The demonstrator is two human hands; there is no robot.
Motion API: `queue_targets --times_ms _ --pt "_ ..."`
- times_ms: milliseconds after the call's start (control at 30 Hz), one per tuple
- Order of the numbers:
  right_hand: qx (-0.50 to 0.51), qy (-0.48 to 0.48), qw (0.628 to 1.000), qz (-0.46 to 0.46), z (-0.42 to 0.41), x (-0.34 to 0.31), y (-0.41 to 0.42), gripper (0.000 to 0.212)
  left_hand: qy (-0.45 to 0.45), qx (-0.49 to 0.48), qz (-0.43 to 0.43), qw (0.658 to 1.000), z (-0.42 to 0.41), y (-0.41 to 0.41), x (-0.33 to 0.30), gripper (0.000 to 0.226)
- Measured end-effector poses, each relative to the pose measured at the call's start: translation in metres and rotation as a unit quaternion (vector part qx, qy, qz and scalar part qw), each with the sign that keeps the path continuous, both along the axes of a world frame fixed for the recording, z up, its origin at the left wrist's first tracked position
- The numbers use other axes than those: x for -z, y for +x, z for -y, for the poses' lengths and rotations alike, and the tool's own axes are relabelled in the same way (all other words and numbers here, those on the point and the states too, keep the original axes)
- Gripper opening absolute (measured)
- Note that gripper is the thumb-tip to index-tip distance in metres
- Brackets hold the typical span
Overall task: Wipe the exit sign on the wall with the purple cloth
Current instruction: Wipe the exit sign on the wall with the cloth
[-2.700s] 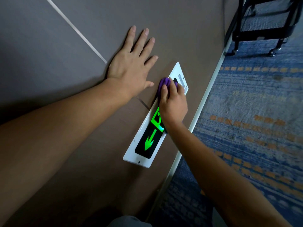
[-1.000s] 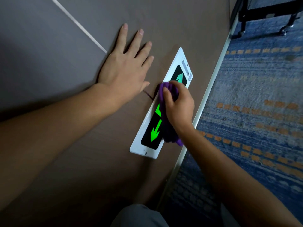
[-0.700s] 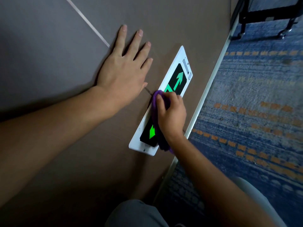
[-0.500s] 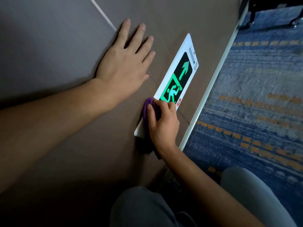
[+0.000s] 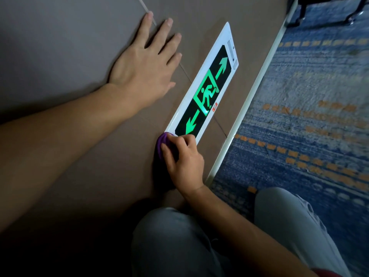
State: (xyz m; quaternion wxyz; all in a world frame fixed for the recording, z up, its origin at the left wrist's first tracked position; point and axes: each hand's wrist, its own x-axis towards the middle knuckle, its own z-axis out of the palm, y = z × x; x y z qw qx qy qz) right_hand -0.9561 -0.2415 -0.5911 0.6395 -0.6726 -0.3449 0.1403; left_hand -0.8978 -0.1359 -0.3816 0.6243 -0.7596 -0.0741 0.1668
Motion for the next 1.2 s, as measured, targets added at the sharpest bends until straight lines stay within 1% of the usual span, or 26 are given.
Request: queue_targets --times_ms 67,167,233,333,433,567,633,700,800,900,967,1067,1100,1200 --pt "0.003 0.017 1.000 -0.017 0.003 0.000 0.008 0.024 -0.001 -0.001 0.014 1.000 0.000 -0.002 -0.001 0.074" --pt "0.052 0.051 0.995 -0.065 -0.004 -0.007 0.031 0.023 -0.012 -0.010 0.026 1.000 0.007 -0.010 0.002 0.074" --pt "0.063 0.052 0.995 -0.061 -0.014 -0.019 0.041 0.024 -0.009 -0.010 0.022 1.000 0.011 -0.021 0.011 0.075" --pt "0.052 0.043 0.997 -0.033 -0.027 -0.028 0.030 0.026 -0.010 -0.002 0.028 1.000 0.012 -0.031 0.014 0.073" --pt "0.044 0.044 0.997 -0.037 -0.025 -0.013 0.007 0.027 -0.037 -0.010 0.055 0.998 0.009 -0.031 0.013 0.068" --pt "0.047 0.035 0.997 -0.052 -0.016 0.013 -0.008 0.026 -0.101 -0.029 0.088 0.991 0.009 -0.030 0.016 0.068" --pt "0.044 0.040 0.997 -0.046 -0.017 0.017 -0.012 0.025 -0.120 -0.032 0.082 0.989 0.009 -0.032 0.013 0.069" --pt "0.042 0.043 0.997 -0.047 -0.020 0.021 -0.011 0.024 -0.118 -0.031 0.061 0.991 0.009 -0.033 0.012 0.070" --pt "0.048 0.037 0.996 -0.068 -0.020 0.034 -0.008 0.020 -0.108 -0.033 0.035 0.993 0.011 -0.031 0.011 0.070" --pt "0.046 0.030 0.994 -0.092 -0.019 0.044 -0.008 0.019 -0.106 -0.031 0.029 0.993 0.011 -0.030 0.012 0.069" --pt "0.044 0.033 0.994 -0.097 -0.018 0.044 -0.006 0.023 -0.100 -0.030 0.030 0.994 0.009 -0.031 0.012 0.070" --pt "0.036 0.055 0.996 -0.068 -0.015 0.039 -0.004 0.045 -0.084 -0.034 0.025 0.996 0.010 -0.032 0.013 0.071" --pt "0.035 0.063 0.996 -0.054 -0.016 0.036 -0.003 0.048 -0.083 -0.038 0.022 0.996 0.009 -0.032 0.014 0.071" --pt "0.045 0.071 0.996 -0.030 -0.021 0.030 -0.005 0.041 -0.110 -0.046 0.028 0.992 0.008 -0.030 0.013 0.069"
